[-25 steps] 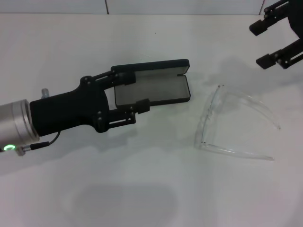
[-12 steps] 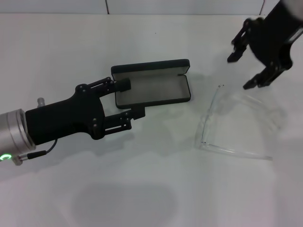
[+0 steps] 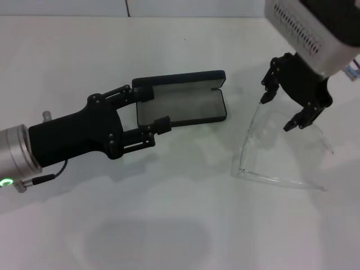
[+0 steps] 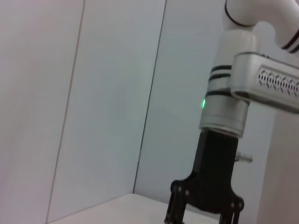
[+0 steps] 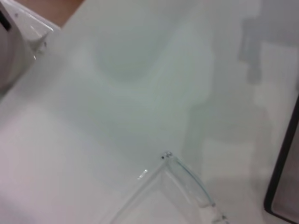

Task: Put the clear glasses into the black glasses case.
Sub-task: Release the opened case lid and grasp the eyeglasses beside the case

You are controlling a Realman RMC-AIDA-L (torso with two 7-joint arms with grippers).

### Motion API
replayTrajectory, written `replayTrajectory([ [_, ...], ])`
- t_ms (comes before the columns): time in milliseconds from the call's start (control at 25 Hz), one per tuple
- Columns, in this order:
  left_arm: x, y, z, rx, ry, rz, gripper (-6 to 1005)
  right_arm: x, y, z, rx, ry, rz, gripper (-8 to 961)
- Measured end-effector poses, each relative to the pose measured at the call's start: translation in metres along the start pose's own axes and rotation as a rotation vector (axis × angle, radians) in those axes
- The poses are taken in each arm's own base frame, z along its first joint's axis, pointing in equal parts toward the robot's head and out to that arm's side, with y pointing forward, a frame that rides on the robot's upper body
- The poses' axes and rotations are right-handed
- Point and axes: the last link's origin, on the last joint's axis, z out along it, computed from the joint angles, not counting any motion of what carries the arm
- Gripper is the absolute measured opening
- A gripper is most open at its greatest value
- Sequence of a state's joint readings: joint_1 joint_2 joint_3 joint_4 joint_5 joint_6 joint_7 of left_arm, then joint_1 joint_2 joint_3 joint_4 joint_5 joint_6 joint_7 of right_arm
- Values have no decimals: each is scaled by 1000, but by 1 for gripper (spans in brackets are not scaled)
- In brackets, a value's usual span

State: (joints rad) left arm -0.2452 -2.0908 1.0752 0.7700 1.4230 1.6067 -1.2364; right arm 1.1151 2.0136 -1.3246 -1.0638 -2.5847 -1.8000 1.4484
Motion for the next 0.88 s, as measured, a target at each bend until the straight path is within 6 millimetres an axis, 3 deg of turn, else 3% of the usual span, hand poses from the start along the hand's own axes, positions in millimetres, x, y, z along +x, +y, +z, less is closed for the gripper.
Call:
replayTrajectory([
  [200, -2, 1, -1, -5, -11, 0, 758, -1, -2, 12, 14, -5, -24, 596],
  [520, -17, 7, -14, -57, -176, 45, 758, 3, 6, 33, 11, -4, -36, 578],
  [880, -20, 13, -29, -38, -229, 71, 758, -3, 0, 51, 37, 28, -88, 557],
])
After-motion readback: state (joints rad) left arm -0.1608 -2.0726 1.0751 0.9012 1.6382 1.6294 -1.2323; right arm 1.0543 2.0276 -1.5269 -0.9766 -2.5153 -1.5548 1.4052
